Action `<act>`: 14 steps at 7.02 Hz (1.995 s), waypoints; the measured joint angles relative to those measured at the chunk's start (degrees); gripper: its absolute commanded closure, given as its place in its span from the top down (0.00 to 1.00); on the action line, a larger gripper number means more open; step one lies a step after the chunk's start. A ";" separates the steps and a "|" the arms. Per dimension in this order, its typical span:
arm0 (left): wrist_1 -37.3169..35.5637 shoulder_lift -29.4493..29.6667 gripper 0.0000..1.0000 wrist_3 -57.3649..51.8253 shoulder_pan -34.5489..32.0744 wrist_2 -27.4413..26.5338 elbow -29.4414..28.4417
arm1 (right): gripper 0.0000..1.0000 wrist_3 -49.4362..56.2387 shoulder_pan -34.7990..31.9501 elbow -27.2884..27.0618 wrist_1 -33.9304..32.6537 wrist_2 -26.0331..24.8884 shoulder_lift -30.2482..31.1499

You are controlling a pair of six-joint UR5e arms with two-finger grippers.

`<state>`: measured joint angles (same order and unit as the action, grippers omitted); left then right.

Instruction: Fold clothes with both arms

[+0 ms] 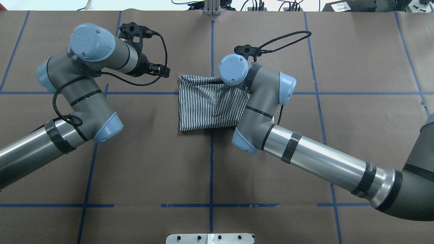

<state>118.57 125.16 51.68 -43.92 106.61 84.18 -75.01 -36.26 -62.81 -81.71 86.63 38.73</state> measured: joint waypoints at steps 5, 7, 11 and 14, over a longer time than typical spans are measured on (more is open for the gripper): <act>-0.32 0.13 1.00 1.89 0.53 0.00 -0.10 | 1.00 4.90 -8.03 2.31 1.20 10.94 -3.36; -1.22 -0.43 1.00 1.77 0.60 0.25 2.29 | 1.00 5.69 -9.56 -3.88 -1.02 15.82 -0.67; -20.04 -10.98 1.00 -10.67 -1.62 3.28 25.74 | 1.00 24.85 -16.74 -34.37 -12.56 23.93 21.70; -26.78 -22.31 1.00 -32.56 -12.59 5.27 33.43 | 1.00 49.48 -29.41 -48.00 -13.37 31.04 44.67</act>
<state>91.78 102.85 19.12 -56.51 111.88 117.61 -25.54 -65.67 -110.81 -95.08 117.68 83.40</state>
